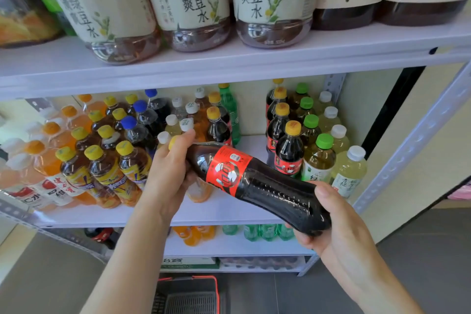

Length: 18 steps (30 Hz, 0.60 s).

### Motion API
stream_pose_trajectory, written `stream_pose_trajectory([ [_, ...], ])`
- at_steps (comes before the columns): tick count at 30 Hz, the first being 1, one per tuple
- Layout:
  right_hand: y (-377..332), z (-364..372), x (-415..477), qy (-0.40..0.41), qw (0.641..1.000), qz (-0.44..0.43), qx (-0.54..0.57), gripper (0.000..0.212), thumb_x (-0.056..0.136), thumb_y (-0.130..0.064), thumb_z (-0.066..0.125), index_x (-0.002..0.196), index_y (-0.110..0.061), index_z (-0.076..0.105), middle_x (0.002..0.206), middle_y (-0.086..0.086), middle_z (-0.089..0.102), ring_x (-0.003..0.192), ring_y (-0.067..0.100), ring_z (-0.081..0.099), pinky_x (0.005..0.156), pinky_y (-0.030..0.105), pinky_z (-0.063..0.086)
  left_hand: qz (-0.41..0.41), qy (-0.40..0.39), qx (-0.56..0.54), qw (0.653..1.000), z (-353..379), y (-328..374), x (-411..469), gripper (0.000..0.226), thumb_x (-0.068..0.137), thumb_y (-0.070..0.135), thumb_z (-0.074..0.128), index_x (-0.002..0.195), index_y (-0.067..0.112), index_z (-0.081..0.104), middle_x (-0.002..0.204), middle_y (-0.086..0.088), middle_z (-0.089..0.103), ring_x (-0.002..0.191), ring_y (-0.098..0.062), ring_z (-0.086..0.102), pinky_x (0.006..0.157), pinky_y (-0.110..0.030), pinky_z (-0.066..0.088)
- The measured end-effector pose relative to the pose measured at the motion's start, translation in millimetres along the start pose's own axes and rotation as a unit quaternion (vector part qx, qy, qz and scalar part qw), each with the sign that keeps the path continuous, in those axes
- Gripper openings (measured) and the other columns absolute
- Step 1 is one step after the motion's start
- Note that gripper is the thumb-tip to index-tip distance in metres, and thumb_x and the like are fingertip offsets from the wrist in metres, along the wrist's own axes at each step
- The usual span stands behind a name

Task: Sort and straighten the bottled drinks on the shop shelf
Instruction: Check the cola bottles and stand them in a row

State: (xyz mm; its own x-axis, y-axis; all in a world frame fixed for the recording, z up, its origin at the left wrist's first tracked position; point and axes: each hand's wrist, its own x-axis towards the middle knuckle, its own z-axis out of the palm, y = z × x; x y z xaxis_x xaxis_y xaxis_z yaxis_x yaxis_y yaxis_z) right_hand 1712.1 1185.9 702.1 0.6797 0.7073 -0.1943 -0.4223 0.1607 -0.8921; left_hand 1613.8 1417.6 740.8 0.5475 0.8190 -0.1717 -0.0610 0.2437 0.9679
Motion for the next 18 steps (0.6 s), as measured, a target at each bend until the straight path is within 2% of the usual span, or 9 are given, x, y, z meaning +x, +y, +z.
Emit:
stream_pose_trajectory([
  [2,1,-6,2,0.013,0.999,-0.032,-0.032,0.04,0.072,-0.047,0.061,0.098,-0.017,0.065,0.079,0.02,0.059,0.055,0.021,0.048,0.046,0.026,0.039,-0.006,-0.054,0.013,0.998,-4,2,-4,0.023,0.091,0.04,0.063,0.082,0.019,0.063,0.049,0.005,0.045,0.036,-0.006,0.04,0.033,-0.014,0.032],
  [4,0,-13,5,0.021,0.996,-0.061,-0.056,0.036,0.067,-0.046,0.056,0.095,-0.026,0.065,0.084,0.006,0.066,0.065,0.016,0.056,0.053,0.025,0.044,0.002,-0.128,0.019,0.992,-10,6,-7,0.023,0.082,0.047,0.067,0.076,0.025,0.068,0.051,0.007,0.025,0.038,-0.005,0.023,0.033,-0.013,0.021],
  [6,-2,-21,10,0.007,0.994,-0.073,-0.08,0.034,0.065,-0.04,0.055,0.096,-0.03,0.063,0.092,0.002,0.068,0.083,0.019,0.06,0.07,0.032,0.046,0.029,-0.176,0.009,0.984,-13,8,-11,0.02,0.075,0.045,0.069,0.078,0.026,0.07,0.053,0.007,0.026,0.041,-0.004,0.025,0.035,-0.014,0.021],
  [8,-3,-29,13,-0.021,0.992,-0.069,-0.106,0.039,0.064,-0.033,0.059,0.103,-0.03,0.061,0.099,0.007,0.068,0.093,0.026,0.06,0.081,0.039,0.044,0.051,-0.183,0.011,0.982,-11,8,-14,0.016,0.076,0.038,0.069,0.082,0.024,0.071,0.054,0.005,0.034,0.044,-0.005,0.031,0.037,-0.015,0.027],
  [10,-3,-33,14,-0.049,0.988,-0.072,-0.13,0.046,0.065,-0.028,0.065,0.11,-0.031,0.058,0.105,0.007,0.068,0.095,0.023,0.062,0.081,0.033,0.049,0.066,-0.179,0.02,0.981,-7,9,-16,0.01,0.08,0.032,0.069,0.085,0.023,0.071,0.056,0.004,0.04,0.047,-0.007,0.038,0.039,-0.016,0.034],
  [12,-4,-35,13,-0.061,0.981,-0.085,-0.163,0.052,0.067,-0.024,0.071,0.117,-0.032,0.057,0.107,-0.002,0.069,0.096,0.015,0.065,0.077,0.024,0.053,0.075,-0.16,0.032,0.984,-4,10,-18,0.01,0.081,0.029,0.066,0.086,0.021,0.071,0.056,0.004,0.043,0.048,-0.008,0.043,0.043,-0.016,0.04],
  [14,-3,-35,11,-0.059,0.972,-0.102,-0.203,0.06,0.067,-0.017,0.076,0.121,-0.037,0.057,0.11,-0.008,0.068,0.099,0.012,0.066,0.078,0.022,0.053,0.084,-0.141,0.063,0.984,-1,12,-18,0.014,0.082,0.031,0.067,0.088,0.017,0.068,0.056,0.006,0.051,0.05,-0.008,0.046,0.045,-0.017,0.042],
  [16,-1,-34,11,-0.042,0.956,-0.128,-0.261,0.072,0.066,-0.008,0.08,0.125,-0.04,0.055,0.114,-0.009,0.065,0.102,0.011,0.065,0.083,0.02,0.053,0.09,-0.125,0.104,0.983,2,13,-17,0.016,0.086,0.032,0.07,0.087,0.017,0.066,0.057,0.006,0.052,0.049,-0.008,0.044,0.044,-0.018,0.04],
  [18,0,-31,10,-0.023,0.933,-0.165,-0.319,0.079,0.065,-0.001,0.083,0.127,-0.042,0.054,0.118,-0.011,0.061,0.109,0.01,0.061,0.084,0.012,0.049,0.083,-0.116,0.12,0.983,2,15,-17,0.018,0.09,0.036,0.065,0.083,0.02,0.064,0.051,0.009,0.039,0.043,-0.007,0.032,0.038,-0.016,0.031],
])
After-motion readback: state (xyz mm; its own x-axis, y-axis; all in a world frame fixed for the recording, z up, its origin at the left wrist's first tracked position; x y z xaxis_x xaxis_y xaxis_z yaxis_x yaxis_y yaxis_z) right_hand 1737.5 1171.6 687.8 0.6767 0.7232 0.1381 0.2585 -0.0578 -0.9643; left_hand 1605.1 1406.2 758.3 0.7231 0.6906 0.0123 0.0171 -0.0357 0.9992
